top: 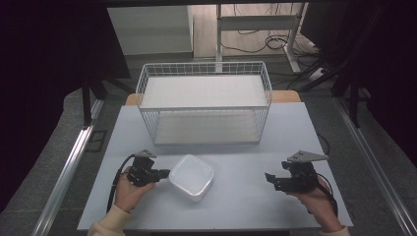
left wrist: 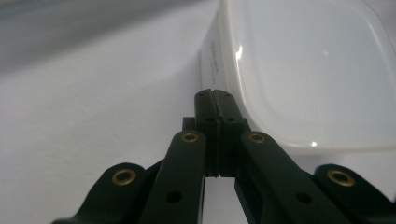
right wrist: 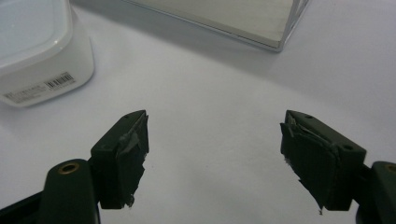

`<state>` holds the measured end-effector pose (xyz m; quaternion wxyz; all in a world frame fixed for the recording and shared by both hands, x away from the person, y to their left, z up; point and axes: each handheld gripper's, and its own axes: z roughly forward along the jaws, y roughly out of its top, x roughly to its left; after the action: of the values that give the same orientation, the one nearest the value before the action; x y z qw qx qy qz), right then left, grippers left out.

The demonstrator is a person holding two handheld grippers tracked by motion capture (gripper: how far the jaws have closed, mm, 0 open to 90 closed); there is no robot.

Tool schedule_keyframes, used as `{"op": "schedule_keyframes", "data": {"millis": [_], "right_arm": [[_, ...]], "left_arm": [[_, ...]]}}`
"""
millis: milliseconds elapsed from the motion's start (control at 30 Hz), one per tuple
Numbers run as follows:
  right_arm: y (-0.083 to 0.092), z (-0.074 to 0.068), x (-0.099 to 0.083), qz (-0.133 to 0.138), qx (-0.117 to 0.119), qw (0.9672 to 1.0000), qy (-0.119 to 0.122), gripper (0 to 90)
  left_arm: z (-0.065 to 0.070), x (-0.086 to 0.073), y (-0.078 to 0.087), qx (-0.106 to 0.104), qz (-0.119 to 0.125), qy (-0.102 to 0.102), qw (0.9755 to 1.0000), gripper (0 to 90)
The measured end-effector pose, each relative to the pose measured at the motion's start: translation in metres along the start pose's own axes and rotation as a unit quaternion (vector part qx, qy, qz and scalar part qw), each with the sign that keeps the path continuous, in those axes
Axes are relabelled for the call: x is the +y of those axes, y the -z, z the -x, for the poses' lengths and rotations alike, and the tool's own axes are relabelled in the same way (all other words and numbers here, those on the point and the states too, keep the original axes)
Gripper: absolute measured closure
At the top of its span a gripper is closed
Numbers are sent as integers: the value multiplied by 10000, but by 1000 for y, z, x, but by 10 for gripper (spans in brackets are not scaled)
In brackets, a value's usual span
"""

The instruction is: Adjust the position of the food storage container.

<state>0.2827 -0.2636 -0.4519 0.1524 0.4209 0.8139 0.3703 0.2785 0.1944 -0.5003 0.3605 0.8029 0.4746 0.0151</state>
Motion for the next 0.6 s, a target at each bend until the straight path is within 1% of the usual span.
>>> {"op": "schedule_keyframes", "data": {"millis": [100,200,233,300,333,433,467,500,533,600], "right_arm": [[0,0,0,7,-18,10000,9,233],[0,1,0,4,-26,10000,2,233],[1,1,0,1,-21,10000,1,233],[0,1,0,0,-24,10000,3,233],[0,1,0,0,-27,10000,3,233],[0,0,0,0,-24,10000,-4,233],[0,0,0,0,-22,10000,-4,233],[0,0,0,0,-22,10000,-4,233],[0,0,0,-14,-14,10000,4,233],[-1,-1,-1,-21,-16,10000,10,233]], "left_arm": [[11,-5,-1,-104,-107,-59,9999,900],[24,-9,-7,-256,-236,-128,9993,900],[33,-9,-10,-313,-321,-228,9987,900],[41,-9,-12,-391,-345,-290,9982,900],[41,-9,-12,-391,-345,-290,9982,900],[53,-8,-16,-505,-406,-381,9972,900],[59,-8,-20,-590,-455,-437,9963,900],[59,-8,-20,-590,-455,-437,9963,900],[63,-7,-22,-620,-493,-486,9957,900],[63,-7,-23,-626,-495,-510,9955,900]]}}
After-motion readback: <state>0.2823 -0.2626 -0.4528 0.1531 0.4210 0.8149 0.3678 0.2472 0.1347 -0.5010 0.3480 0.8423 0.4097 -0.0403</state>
